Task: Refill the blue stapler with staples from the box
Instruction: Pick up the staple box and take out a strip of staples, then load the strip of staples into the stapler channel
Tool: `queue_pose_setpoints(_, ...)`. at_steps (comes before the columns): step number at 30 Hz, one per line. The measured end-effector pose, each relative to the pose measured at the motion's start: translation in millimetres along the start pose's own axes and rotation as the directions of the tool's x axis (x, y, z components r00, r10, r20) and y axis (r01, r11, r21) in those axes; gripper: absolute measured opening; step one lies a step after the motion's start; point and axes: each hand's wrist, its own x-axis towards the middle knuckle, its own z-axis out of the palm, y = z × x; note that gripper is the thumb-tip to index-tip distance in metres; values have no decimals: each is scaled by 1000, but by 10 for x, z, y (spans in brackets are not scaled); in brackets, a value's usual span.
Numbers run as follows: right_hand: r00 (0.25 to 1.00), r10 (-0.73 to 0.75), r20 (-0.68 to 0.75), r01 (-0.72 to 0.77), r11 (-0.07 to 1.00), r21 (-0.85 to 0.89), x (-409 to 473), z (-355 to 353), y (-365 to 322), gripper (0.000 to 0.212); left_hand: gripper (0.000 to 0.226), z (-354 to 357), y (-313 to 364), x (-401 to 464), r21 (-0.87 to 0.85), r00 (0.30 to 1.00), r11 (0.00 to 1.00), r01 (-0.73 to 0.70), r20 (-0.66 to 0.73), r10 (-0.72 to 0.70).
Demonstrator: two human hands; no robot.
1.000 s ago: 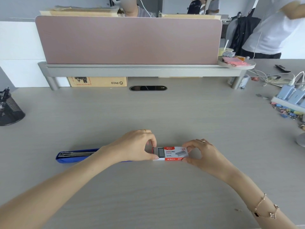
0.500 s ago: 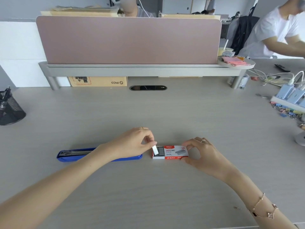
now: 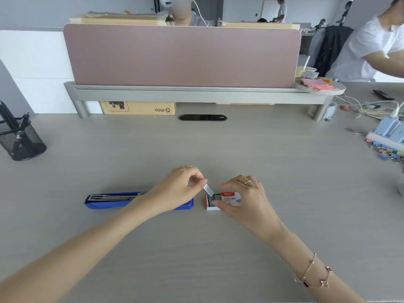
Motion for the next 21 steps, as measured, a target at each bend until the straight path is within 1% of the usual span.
queue_pose_setpoints(3, 1000, -8, -3, 8, 1000, 9, 59, 95, -73, 25, 15, -10, 6, -56, -44, 999, 999, 17, -30, -18)
queue_pose_setpoints(6, 1000, -22, -10, 22, 1000, 5, 103, 162, -116, 17, 14, -50, 0, -109, -96, 998, 995, 30, -49, -35)
queue_pose_setpoints(8, 999, -33, -19, 33, 999, 2, 124, 187, -137, 13, 14, -91, -13, -143, -91, 998, 995, 34, -47, -38)
queue_pose_setpoints(12, 998, -62, -16, 62, 998, 4, 166, 219, -191, 7, 14, -190, -69, -225, -2, 998, 1000, 5, -65, -5)
queue_pose_setpoints(14, 996, -88, -20, 87, 996, -12, 197, 241, -223, 8, 13, -241, -110, -265, 64, 997, 998, -21, -70, 25)
queue_pose_setpoints(17, 992, -125, -13, 125, 992, -28, 248, 294, -275, 11, 9, -330, -162, -321, 118, 997, 992, -45, -52, 52)
queue_pose_setpoints(21, 988, -155, 1, 155, 987, -30, 306, 375, -341, 12, 16, -437, -212, -397, 180, 996, 981, -69, -35, 76)
